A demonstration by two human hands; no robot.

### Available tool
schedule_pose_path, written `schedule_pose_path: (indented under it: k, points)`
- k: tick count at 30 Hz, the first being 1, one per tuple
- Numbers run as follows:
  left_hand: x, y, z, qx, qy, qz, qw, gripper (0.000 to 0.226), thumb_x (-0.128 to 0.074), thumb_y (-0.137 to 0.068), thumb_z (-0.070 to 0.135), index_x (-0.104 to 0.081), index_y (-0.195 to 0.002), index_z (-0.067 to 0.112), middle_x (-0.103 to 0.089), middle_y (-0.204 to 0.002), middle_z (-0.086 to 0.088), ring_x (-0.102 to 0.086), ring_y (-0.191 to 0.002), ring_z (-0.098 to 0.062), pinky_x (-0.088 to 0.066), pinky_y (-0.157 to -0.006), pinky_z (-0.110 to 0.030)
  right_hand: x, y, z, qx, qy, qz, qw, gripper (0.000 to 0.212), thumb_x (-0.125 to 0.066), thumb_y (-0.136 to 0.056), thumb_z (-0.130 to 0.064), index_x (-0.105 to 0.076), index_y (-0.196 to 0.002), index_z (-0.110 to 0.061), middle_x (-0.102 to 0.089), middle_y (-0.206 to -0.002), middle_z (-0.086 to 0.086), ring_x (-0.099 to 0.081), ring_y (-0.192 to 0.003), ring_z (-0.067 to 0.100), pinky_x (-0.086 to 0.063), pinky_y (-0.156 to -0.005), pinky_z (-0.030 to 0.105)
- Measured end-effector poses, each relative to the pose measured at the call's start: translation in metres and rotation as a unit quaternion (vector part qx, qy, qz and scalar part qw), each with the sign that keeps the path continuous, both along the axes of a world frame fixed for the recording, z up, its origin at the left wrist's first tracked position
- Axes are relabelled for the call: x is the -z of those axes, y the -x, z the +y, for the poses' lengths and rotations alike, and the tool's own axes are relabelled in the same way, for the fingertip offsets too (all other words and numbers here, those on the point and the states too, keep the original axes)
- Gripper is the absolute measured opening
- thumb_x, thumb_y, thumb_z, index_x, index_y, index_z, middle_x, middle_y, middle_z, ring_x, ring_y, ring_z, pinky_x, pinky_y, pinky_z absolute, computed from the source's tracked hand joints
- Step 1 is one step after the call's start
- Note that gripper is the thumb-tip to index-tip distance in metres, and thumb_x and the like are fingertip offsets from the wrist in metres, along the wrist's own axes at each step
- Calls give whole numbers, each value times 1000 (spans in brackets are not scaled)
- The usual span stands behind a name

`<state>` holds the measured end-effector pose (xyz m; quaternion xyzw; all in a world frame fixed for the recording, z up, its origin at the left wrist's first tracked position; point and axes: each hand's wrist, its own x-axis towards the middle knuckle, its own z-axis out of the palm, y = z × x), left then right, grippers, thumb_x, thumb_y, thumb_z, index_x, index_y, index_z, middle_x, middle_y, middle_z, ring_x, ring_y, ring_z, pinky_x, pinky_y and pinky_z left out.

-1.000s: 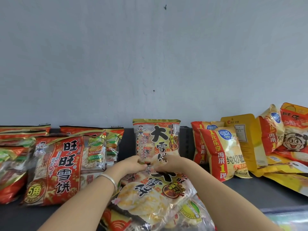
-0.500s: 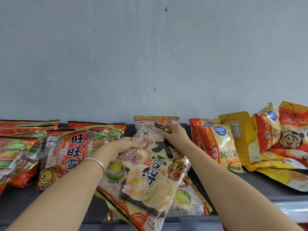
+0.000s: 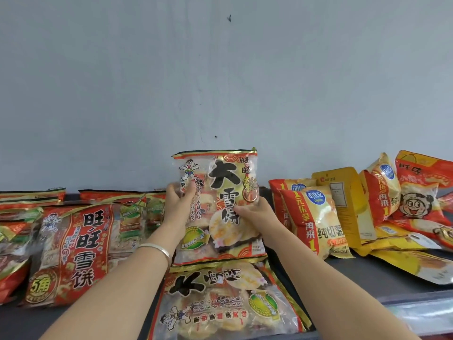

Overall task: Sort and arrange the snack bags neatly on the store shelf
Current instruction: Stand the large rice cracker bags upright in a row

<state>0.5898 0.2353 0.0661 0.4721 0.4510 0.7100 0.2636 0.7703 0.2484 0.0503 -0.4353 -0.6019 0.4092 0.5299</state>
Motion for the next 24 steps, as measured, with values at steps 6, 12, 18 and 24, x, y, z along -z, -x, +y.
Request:
schedule_pose_path:
  k: [6,12,18,24]
  points:
    - [21,3,22,46,5,31,998,65,-53,-93,39,-19,-148,26,-28,-152,4,-27,-139,-20,-26,-110,-42,18,5,27,89,-40,5,995,54,-78,-77,-19,-43,-117,-21,-63,-109,1,-64,-99,19,-53,-93,46]
    - [75,19,30,72,205,156,963,56,-56,-93,33,-31,-139,14,-47,-137,-8,-47,-121,-24,-37,-91,-32,56,13,53,123,110,-112,980,70,-67,-84,-39,-30,-137,-11,-48,-132,13,-50,-121,32,-41,-104,45]
    - [108,23,38,67,272,241,929,59,-40,-96,50,-27,-140,13,-48,-136,-9,-49,-122,-27,-37,-93,-30,68,13,62,120,123,-129,977,68,-59,-90,-40,-24,-140,-9,-47,-135,18,-48,-120,35,-40,-99,41]
    - [111,27,36,69,329,278,900,71,-33,-93,60,-24,-144,11,-44,-141,-12,-45,-127,-30,-37,-104,-38,73,9,53,126,115,-158,973,65,-58,-91,-42,-33,-139,-5,-49,-133,16,-50,-121,32,-38,-89,33]
